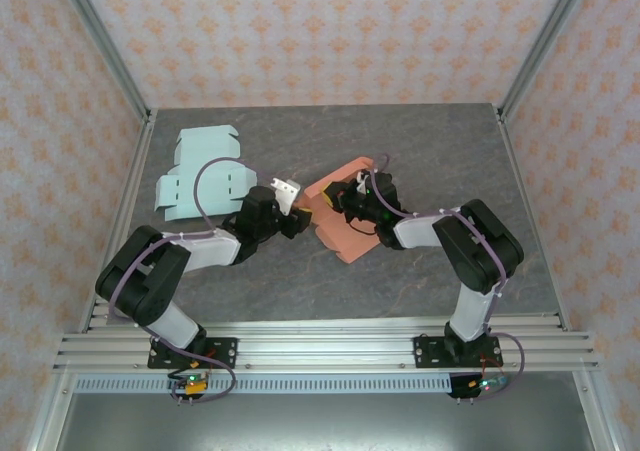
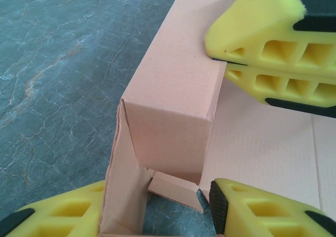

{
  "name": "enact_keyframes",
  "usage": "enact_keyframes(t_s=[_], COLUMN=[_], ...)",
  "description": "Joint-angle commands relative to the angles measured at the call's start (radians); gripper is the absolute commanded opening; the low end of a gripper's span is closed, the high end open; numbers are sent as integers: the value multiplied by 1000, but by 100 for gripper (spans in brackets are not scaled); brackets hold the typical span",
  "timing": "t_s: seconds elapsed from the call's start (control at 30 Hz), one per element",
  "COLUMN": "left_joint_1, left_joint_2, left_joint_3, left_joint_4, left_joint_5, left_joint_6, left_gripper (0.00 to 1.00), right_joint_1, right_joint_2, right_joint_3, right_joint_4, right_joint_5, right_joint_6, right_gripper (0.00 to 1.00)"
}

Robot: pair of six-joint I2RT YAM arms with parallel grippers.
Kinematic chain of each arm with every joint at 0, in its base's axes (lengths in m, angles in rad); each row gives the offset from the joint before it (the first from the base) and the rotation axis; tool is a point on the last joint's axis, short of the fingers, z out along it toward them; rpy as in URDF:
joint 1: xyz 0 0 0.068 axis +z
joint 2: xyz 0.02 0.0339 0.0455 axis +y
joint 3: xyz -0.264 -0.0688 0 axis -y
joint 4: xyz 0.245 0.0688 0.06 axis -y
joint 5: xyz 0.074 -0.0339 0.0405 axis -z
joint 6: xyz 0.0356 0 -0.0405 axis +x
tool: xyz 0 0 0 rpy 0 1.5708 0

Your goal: Fold the paper box

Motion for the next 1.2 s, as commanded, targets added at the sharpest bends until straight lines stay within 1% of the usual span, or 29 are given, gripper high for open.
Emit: enact_keyframes(t_s=[0.0, 0.03, 0.13, 0.2, 0.27, 0.37, 0.5, 0.57, 0.63, 0.7, 0.77, 0.83, 0.9, 0.93, 1.03, 1.1, 1.17], left_joint_1=[-8, -7, -2, -1, 4, 6, 1, -9, -13, -12, -16, -27, -51, -63, -86, -100, -102], left_joint_2=[-48, -72, -165, -221, -272, -287, -257, -260, -282, -297, -278, -250, -236, -233, -228, -209, -181], left_joint_3=[-18, -42, -118, -151, -174, -217, -213, -242, -282, -280, -257, -242, -223, -220, -204, -173, -152], left_joint_4=[18, 23, 48, 43, 18, 55, 28, 80, 145, 126, 94, 96, 80, 92, 124, 94, 95], left_joint_5=[55, 63, 65, 98, 101, 66, 61, 52, 37, 17, 6, -11, -93, -107, -106, -113, -106], left_joint_6=[14, 16, 9, 26, 34, 33, 77, 118, 130, 144, 167, 187, 216, 224, 231, 252, 255], left_gripper=[64, 68, 73, 79, 82, 85, 85, 85, 85, 86, 85, 83, 80, 79, 79, 76, 71], right_joint_1=[7, 7, 4, 4, -4, -33, -62, -83, -103, -123, -135, -137, -137, -137, -136, -135, -134], right_joint_2=[11, 10, 3, -2, -3, 4, -5, -21, -37, -50, -57, -53, -49, -50, -50, -50, -49], right_joint_3=[-4, -3, 15, 31, 44, 55, 46, 32, 20, 16, 17, 21, 18, 15, 10, 2, -7], right_joint_4=[26, 28, 13, -10, -10, 10, 19, 15, 4, -19, -58, -71, -67, -67, -60, -48, -29], right_joint_5=[-29, -32, -57, -75, -113, -205, -290, -312, -327, -349, -367, -382, -386, -383, -378, -374, -367], right_joint_6=[-3, -3, -22, -42, -57, -61, -67, -75, -85, -104, -129, -138, -135, -135, -129, -120, -107], right_gripper=[3, 3, 3, 3, 3, 3, 2, 2, 2, 2, 2, 2, 2, 2, 2, 1, 1])
